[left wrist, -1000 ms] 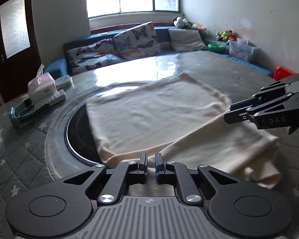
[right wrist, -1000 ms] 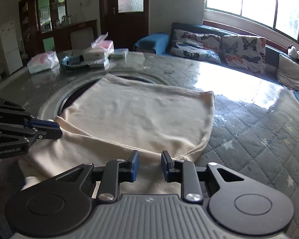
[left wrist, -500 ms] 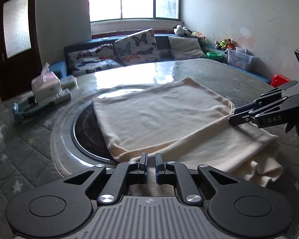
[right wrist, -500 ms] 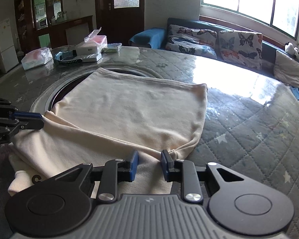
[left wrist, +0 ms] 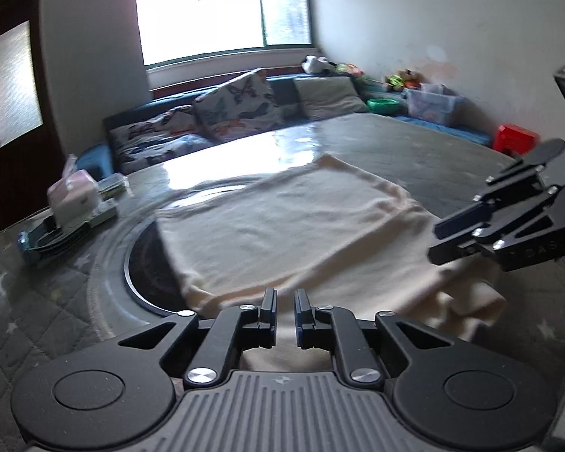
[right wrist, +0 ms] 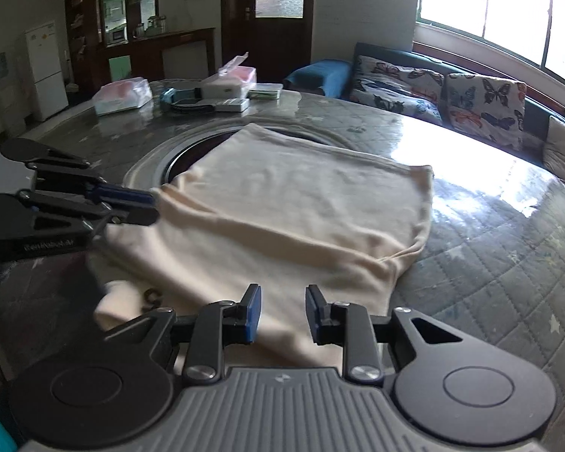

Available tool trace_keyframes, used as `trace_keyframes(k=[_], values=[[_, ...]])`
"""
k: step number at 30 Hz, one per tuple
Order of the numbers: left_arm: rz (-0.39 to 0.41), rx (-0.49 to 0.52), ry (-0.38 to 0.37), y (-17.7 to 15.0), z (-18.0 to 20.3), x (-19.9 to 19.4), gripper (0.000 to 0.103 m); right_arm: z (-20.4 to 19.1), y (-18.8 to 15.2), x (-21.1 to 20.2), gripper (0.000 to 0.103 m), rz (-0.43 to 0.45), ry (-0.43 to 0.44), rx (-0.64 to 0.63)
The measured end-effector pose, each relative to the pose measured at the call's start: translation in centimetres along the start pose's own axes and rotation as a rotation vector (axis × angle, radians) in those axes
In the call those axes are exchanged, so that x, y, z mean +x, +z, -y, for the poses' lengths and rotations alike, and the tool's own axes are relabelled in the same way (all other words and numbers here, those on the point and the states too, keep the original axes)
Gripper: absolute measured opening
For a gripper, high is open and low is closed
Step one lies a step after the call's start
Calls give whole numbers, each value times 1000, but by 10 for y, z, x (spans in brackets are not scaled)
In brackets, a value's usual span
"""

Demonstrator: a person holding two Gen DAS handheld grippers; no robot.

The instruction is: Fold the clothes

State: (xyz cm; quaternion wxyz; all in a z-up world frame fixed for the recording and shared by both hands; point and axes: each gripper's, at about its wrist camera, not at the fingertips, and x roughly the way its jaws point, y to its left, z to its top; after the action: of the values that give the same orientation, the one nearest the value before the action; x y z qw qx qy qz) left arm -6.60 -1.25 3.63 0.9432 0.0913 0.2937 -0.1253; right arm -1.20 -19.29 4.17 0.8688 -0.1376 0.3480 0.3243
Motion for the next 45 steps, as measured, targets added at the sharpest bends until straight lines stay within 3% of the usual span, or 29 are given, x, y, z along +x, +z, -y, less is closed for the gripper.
trace_keyframes(k=[5, 10, 17, 19, 23, 26, 30, 34, 37, 41, 45], values=[[-32, 51, 11, -13, 10, 2, 12, -7, -10, 0, 25, -12, 1, -8], [-7, 54, 12, -15, 7, -13, 14, -1, -7, -11, 26, 30, -21, 12], [-6, 123, -1, -23, 13, -29, 14, 4, -19, -5, 26, -1, -36, 27], [-3, 170, -14, -27, 16, -35, 16, 6, -18, -11, 27, 15, -37, 37], [6, 278, -39, -38, 26, -46, 34, 11, -23, -10, 28, 2, -53, 51], [5, 334, -50, -44, 35, -45, 33, 13, -25, -11, 29, 1, -57, 54], [19, 328, -63, -42, 38, -40, 33, 8, -23, -23, 29, 9, -59, 15], [34, 317, -77, -39, 40, -35, 33, 1, -25, -32, 37, 1, -62, -51], [46, 309, -88, -37, 41, -32, 30, -6, -29, -39, 45, -8, -63, -122], [61, 299, -102, -34, 43, -27, 11, -20, -35, -45, 54, -12, -55, -246], [71, 233, -111, -22, 33, -23, 10, -31, -41, -44, 62, -12, -41, -347]])
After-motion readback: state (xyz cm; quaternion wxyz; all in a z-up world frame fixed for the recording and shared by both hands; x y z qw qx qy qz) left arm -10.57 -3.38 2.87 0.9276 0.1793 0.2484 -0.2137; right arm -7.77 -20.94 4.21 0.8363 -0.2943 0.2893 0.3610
